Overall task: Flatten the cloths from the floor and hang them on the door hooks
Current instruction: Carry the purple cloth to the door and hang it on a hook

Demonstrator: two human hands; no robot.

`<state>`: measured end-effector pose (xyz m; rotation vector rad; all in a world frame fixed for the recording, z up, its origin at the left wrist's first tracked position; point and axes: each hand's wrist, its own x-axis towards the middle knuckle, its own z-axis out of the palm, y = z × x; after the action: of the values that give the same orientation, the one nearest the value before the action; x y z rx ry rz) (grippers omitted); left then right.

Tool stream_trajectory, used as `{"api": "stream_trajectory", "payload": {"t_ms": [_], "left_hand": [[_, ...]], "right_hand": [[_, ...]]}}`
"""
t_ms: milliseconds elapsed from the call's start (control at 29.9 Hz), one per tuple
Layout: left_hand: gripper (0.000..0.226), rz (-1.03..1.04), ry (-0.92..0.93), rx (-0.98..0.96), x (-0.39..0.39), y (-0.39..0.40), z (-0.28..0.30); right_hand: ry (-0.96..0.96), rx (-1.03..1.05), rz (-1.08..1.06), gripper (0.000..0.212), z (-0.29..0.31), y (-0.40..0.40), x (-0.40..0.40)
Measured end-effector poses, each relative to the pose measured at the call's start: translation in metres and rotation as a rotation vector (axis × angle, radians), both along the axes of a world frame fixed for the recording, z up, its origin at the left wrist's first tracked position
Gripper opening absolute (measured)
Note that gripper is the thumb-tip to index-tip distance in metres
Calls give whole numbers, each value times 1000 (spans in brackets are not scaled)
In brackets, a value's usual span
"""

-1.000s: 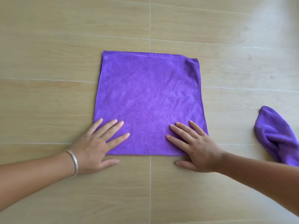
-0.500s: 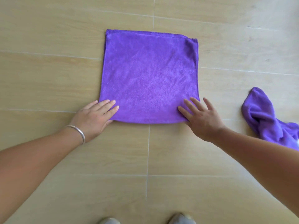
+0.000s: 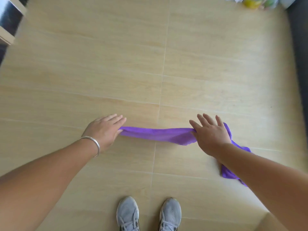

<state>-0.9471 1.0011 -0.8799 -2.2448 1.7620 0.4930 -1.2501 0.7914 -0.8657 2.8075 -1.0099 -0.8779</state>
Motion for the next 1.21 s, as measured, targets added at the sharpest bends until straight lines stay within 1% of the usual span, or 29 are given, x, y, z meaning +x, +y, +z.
{"api": "stream_trajectory", "payload": {"t_ms": [100, 201, 335, 469, 569, 669, 837, 904, 1004, 1138, 1205], "left_hand": [[50, 14, 20, 2, 18, -2, 83], [49, 12, 40, -21, 27, -15, 178], [47, 30, 35, -152, 36, -37, 326], [44, 36, 19, -265, 37, -50, 461], [38, 91, 87, -388, 37, -59, 557], [34, 98, 101, -483, 41, -66, 645], [30, 67, 55, -666, 50, -81, 781], [29, 57, 31, -746, 51, -79, 826], [28, 48, 0, -846, 50, -69, 878], [29, 58, -116, -864, 54, -50, 924], [30, 67, -138, -884, 58, -42, 942]], "right_hand": [[-30, 17, -23, 49, 83, -11, 8], [-73, 17, -42, 50, 184, -20, 15], [-162, -47, -90, 49, 340, -36, 17], [-223, -87, -60, 47, 478, -49, 15], [-313, -115, -50, 45, 571, -55, 15], [-423, -192, -25, 42, 659, -59, 12], [-549, -337, 17, 38, 784, -67, 9], [-621, -376, 19, 37, 827, -66, 9], [-715, -419, 26, 38, 879, -59, 11], [-772, -475, 80, 37, 927, -50, 21], [-784, -498, 89, 38, 945, -47, 30]]}}
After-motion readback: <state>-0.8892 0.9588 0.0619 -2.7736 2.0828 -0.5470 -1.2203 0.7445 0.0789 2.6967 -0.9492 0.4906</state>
